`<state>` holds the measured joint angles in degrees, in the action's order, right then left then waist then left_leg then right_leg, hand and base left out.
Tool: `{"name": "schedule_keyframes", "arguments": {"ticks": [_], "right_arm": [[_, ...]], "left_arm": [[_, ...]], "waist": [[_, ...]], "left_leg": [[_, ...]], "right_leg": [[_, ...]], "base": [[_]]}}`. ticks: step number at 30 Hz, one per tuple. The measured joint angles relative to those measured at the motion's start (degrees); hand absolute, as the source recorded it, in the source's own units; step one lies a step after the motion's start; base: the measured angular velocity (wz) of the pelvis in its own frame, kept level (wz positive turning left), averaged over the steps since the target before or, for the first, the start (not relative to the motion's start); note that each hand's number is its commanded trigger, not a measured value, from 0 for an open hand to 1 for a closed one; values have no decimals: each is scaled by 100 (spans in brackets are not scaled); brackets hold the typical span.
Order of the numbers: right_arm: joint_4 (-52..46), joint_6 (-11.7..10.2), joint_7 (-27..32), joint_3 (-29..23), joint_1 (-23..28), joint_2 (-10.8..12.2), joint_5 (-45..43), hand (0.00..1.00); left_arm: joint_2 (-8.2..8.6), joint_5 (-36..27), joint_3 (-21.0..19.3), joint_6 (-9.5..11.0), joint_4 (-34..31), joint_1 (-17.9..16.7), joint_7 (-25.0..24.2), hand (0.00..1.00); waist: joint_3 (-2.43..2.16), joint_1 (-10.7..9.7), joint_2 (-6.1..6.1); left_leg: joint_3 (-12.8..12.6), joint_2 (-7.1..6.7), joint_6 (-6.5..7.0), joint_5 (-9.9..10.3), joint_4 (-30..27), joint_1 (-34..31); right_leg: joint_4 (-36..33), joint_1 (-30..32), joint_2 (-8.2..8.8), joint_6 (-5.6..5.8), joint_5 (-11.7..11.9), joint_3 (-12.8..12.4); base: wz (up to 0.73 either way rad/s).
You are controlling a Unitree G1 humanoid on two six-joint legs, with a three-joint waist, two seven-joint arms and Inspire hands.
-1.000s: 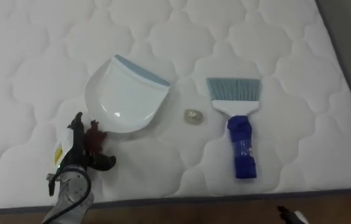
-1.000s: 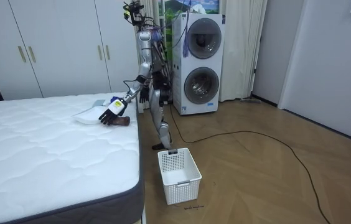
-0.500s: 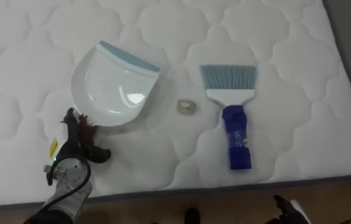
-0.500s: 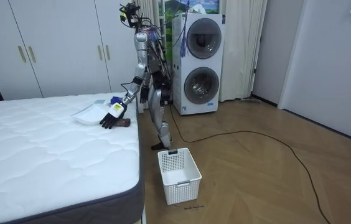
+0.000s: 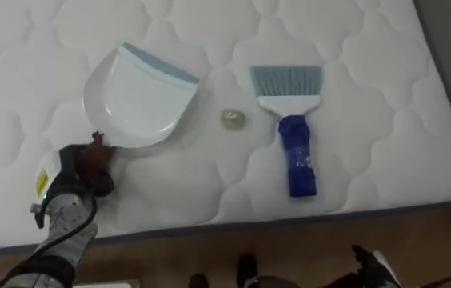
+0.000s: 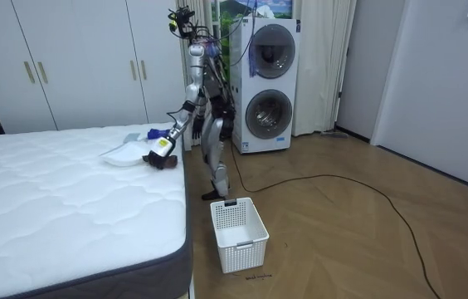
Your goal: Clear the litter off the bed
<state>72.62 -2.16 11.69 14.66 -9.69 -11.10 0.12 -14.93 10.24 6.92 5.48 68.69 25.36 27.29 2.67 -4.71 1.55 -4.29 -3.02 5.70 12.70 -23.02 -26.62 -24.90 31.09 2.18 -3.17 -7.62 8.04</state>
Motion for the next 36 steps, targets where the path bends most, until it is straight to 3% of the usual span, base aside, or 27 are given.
{"name": "schedule_keyframes", "arguments": {"ticks": [5,22,29,34,36], "right_arm": [[-100,129,0,46,114,-39,20,0],[-206,87,90,177,66,-44,1146,0],[-358,-108,157,-258,-52,-150,2179,0],[-421,-116,158,-744,-202,-319,2708,0],[-427,-199,174,-1064,-324,-366,3432,0]], "left_arm": [[42,-200,2,-146,76,-31,-138,100],[18,-364,152,-76,108,-7,-132,100],[-39,409,222,18,78,-88,97,100],[-266,907,243,116,-10,-206,395,100],[-351,1055,253,178,-36,-288,562,100]], "waist": [[2,-23,3],[4,5,10],[11,27,9],[15,27,-7],[14,40,-12]], "left_leg": [[-15,16,-10,-5,-193,-210],[-28,18,-4,17,-443,-386],[-27,34,-8,137,-702,-477],[-20,37,-9,162,-805,-630],[-37,45,-8,161,-861,-674]], "right_leg": [[-114,174,4,-38,3,2],[-294,324,28,-47,-37,-2],[-524,400,42,-65,-113,4],[-586,537,69,-76,-108,48],[-632,579,72,-80,-105,46]], "base": [[0],[0],[0],[1],[0]]}}
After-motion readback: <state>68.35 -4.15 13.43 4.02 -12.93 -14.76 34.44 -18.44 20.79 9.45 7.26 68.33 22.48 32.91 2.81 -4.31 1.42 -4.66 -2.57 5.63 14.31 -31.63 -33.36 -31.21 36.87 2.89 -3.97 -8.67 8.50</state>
